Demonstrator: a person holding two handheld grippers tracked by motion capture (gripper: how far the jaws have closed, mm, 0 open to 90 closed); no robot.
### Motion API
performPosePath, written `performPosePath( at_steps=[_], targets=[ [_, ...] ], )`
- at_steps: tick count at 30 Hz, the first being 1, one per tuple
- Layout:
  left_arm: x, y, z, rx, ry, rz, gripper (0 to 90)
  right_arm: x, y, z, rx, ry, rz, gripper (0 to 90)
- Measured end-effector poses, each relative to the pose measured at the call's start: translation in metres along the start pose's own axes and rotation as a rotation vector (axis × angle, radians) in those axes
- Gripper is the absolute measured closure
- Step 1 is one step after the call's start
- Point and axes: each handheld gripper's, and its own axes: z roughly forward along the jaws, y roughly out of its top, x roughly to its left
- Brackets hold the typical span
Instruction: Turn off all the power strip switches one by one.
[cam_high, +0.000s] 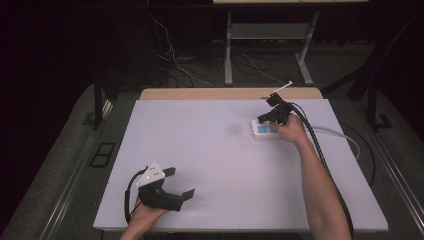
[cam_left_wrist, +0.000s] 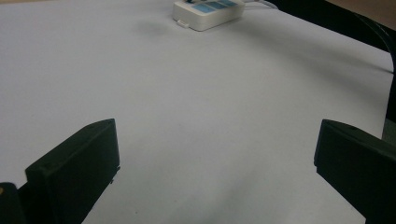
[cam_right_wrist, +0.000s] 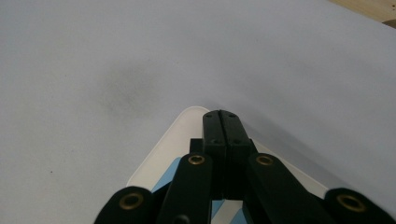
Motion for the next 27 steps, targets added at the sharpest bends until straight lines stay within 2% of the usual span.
performPosePath(
  at_steps=[14, 27],
  targets=[
    [-0.0007, -0.0003, 0.0007, 0.002, 0.000, -0.001, 0.0, -0.0037, -0.0042, 0.0003, -0.030, 0.025, 0.012, 90.0],
    [-0.0004, -0.0003, 0.0004, 0.003, -0.001, 0.000, 0.0, -0.0064, -0.0043, 0.0008, -0.026, 0.044, 0.029, 90.0]
  ],
)
